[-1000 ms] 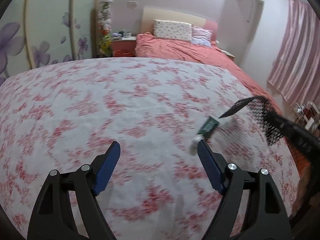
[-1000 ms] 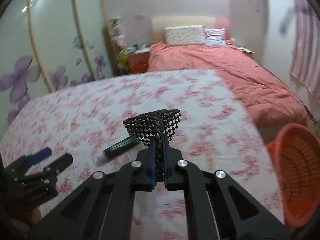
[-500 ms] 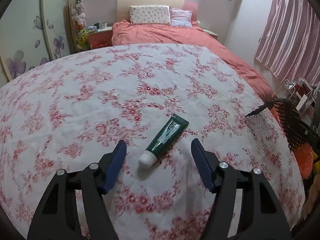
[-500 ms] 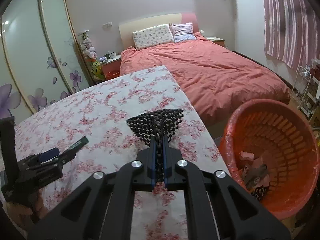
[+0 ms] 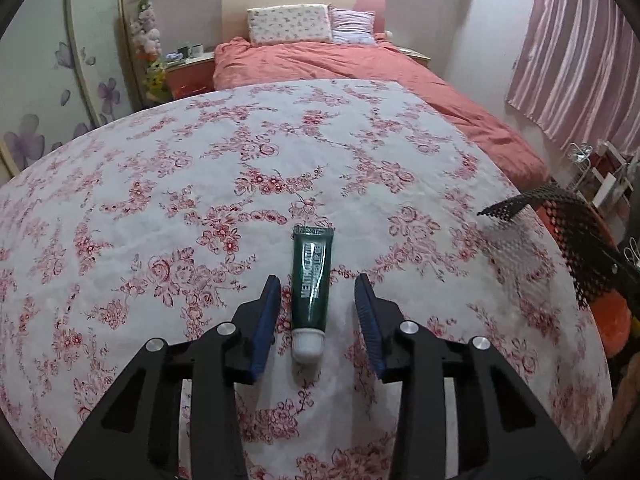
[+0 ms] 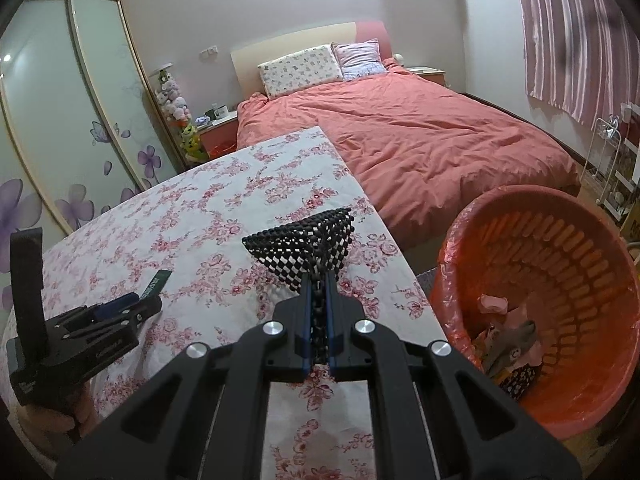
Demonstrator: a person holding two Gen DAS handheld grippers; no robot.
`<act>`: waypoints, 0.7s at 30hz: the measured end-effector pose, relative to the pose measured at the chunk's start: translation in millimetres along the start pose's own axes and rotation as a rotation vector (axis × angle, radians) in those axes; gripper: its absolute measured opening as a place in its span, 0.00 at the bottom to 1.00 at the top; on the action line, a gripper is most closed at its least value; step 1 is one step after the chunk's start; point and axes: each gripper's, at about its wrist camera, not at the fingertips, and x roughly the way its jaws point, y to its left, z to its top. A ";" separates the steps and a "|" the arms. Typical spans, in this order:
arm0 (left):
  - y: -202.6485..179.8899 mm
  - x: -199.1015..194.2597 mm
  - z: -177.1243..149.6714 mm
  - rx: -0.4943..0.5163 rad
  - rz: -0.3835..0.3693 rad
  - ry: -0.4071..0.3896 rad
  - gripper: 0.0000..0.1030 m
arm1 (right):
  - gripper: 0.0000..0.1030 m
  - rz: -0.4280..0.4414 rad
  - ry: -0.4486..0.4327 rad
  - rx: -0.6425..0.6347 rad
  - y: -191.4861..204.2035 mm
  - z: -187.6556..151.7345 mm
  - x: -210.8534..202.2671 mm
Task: Collect trash
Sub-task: 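Grasp the green lip-gel tube with the left tool while the right tool holds the mesh pad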
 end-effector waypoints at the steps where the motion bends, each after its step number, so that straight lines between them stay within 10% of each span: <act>1: -0.7 0.5 0.3 -0.002 0.008 -0.001 0.37 | 0.07 0.000 0.000 0.001 -0.8 -0.2 -0.4; 8: -2.7 0.3 0.1 -0.005 0.040 -0.004 0.19 | 0.07 0.002 -0.003 0.011 -4.3 -1.8 -2.1; 21: -1.5 -23.0 -0.5 -0.042 -0.013 -0.056 0.19 | 0.07 0.008 -0.062 0.032 -13.6 7.4 -27.0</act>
